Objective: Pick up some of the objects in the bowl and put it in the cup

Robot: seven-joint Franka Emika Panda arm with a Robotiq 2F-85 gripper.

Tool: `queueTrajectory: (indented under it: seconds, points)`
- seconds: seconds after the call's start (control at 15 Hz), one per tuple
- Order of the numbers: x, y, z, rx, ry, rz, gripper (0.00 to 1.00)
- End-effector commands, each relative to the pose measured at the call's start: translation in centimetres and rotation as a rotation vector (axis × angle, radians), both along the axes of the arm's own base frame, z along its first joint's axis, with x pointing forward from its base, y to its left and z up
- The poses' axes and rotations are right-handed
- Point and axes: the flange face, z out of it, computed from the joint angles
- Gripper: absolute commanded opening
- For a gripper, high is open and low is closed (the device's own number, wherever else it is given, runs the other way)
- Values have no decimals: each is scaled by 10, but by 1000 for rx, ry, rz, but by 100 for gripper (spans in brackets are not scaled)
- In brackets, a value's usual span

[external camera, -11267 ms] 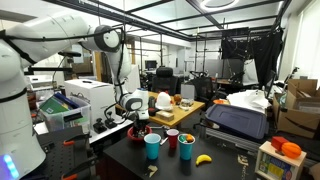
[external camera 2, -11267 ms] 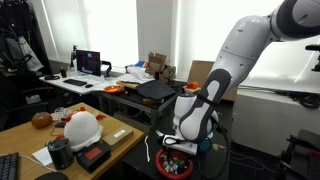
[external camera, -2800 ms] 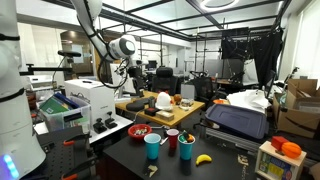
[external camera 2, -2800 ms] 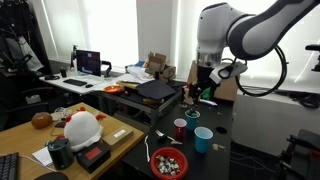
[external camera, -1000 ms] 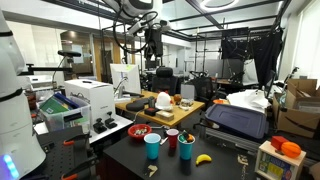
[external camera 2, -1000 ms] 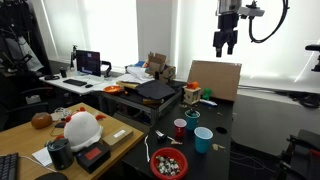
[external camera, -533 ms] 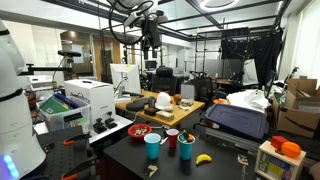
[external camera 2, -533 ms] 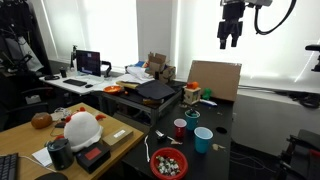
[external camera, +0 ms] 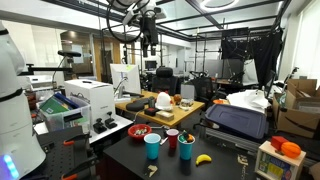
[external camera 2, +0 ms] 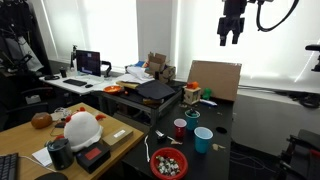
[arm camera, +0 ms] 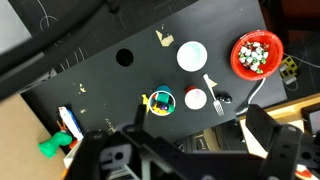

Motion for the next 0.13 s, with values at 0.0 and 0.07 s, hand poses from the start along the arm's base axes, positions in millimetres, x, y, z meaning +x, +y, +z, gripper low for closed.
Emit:
queueTrajectory:
  seconds: [0.0,0.07]
  points:
    - [0,0,0,0,1,0,100]
    - [0,0,0,0,1,0,100]
